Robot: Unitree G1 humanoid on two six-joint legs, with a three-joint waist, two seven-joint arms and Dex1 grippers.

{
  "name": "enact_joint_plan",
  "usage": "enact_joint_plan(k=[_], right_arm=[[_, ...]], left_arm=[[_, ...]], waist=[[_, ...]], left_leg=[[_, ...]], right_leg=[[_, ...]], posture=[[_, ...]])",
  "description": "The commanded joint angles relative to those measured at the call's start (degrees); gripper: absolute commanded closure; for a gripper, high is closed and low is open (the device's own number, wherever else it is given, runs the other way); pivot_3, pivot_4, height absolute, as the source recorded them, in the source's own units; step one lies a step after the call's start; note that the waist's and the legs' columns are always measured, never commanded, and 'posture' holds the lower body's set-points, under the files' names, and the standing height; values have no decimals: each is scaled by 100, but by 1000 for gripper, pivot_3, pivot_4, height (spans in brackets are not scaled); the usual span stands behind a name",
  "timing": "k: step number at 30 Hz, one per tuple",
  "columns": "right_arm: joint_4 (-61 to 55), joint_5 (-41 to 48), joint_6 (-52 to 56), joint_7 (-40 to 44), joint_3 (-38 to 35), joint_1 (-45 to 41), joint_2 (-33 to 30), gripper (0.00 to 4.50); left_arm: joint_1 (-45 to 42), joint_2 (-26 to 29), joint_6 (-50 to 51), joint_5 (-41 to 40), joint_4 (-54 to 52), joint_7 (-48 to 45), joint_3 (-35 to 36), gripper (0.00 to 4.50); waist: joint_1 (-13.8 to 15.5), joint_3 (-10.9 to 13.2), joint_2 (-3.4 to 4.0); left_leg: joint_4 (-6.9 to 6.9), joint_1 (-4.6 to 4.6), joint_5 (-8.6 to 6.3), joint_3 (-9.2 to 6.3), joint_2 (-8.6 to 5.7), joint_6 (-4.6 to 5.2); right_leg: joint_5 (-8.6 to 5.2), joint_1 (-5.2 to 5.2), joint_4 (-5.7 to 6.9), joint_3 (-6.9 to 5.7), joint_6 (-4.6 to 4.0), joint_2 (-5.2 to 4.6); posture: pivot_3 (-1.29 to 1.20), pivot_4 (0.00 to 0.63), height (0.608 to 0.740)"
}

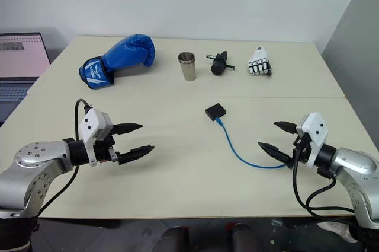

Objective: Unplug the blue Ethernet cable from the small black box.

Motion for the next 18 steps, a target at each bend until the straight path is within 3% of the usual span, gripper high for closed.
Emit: enact_joint_plan(k=[1, 8, 18], right_arm=[[-156, -18, -8, -82, 67, -165, 13, 191], [-44, -172, 150, -403, 511, -512, 260, 191], [1077, -1612, 231, -1691, 2082, -1778, 1666, 191]], left_arm=[[14, 37, -113, -22, -156, -28, 65, 43], [-26, -40, -115, -147, -272, -32, 72, 43], [67, 87, -578, -13, 44, -697, -174, 43]], waist=[[-2, 0, 0], [-1, 0, 0], [-14, 0, 1]], left_leg=[[0, 0, 0, 0, 0, 0], [0, 0, 0, -1, 0, 0], [0, -2, 0, 6, 2, 0]], right_leg=[[0, 0, 0, 0, 0, 0], [0, 0, 1, 0, 0, 0], [1, -13, 7, 0, -2, 4]], posture=[[0, 150, 740], [0, 150, 740], [0, 150, 740]])
